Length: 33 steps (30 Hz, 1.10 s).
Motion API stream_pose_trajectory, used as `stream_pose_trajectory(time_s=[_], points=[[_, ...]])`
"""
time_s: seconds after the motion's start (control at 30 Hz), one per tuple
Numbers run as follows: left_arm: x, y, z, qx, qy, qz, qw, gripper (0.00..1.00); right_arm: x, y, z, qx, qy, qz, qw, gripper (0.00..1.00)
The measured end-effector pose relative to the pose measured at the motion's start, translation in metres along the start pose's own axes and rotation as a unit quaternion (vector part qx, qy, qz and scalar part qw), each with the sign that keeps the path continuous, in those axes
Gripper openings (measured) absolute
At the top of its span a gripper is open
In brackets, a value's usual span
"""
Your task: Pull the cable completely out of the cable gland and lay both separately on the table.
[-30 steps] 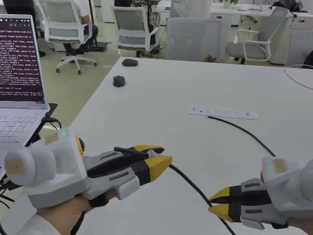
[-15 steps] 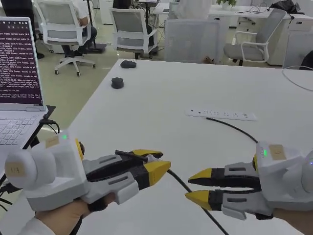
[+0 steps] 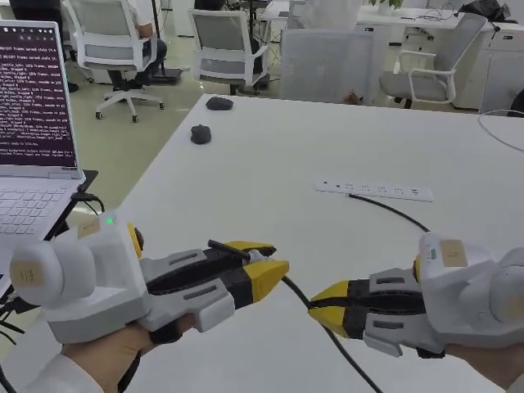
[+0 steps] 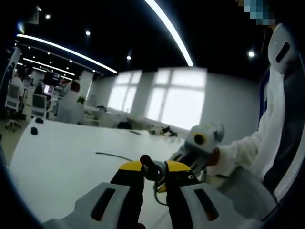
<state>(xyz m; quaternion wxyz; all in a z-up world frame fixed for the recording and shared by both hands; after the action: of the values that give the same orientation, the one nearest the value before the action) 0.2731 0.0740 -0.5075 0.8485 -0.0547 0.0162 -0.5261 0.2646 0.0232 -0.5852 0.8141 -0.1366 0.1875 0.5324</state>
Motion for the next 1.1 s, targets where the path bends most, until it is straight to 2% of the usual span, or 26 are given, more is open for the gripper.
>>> stream_pose_trajectory(time_s=[0.17,0.5,0.63,0.73,0.83,0.97,1.03,1.07,1.1], points=[[-0.003,0.003,0.006,-0.004,-0.015,0.006,0.9999,0.17,0.0,-0.007,-0.008,-0.002,0.016,-0.011,0.9998,0.02],[-0.008,0.009,0.011,-0.011,-0.031,0.023,0.9992,0.17,-0.002,-0.029,-0.03,0.014,0.046,-0.042,0.998,0.02],[-0.008,0.01,0.013,-0.014,-0.037,0.026,0.9989,0.17,-0.006,-0.033,-0.031,0.014,0.047,-0.053,0.9974,0.02],[-0.008,0.01,0.014,-0.014,-0.04,0.028,0.9987,0.17,-0.011,-0.043,-0.029,0.009,0.049,-0.065,0.9967,0.02],[-0.008,0.014,0.009,-0.022,-0.031,0.037,0.9986,0.17,-0.017,-0.056,-0.031,0.002,0.06,-0.083,0.9947,0.02],[-0.007,0.015,0.009,-0.029,-0.033,0.038,0.9983,0.17,-0.027,-0.075,-0.031,0.002,0.066,-0.098,0.9929,0.01],[-0.006,0.014,0.003,-0.033,-0.02,0.037,0.9986,0.17,-0.032,-0.085,-0.027,-0.002,0.069,-0.105,0.992,0.01],[-0.005,0.014,-0.004,-0.037,-0.003,0.037,0.9986,0.17,-0.033,-0.089,-0.024,-0.004,0.07,-0.107,0.9917,0.01],[-0.003,0.014,-0.006,-0.035,0.001,0.034,0.9988,0.17,-0.035,-0.094,-0.02,-0.008,0.07,-0.108,0.9917,0.01]])
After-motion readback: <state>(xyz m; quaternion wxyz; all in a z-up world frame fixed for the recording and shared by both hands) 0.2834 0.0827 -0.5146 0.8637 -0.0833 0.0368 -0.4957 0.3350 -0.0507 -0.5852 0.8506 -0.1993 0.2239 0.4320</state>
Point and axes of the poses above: the centre of the closed fingertips' face, and the gripper's own axes: x roughly forward along the fingers, y roughly to its left, z roughly out of its top, the point moved 1 cm from there along -x, roughly backward along the fingers, and after that the axes turned 9 degrees about x, right-handed, at the moved point
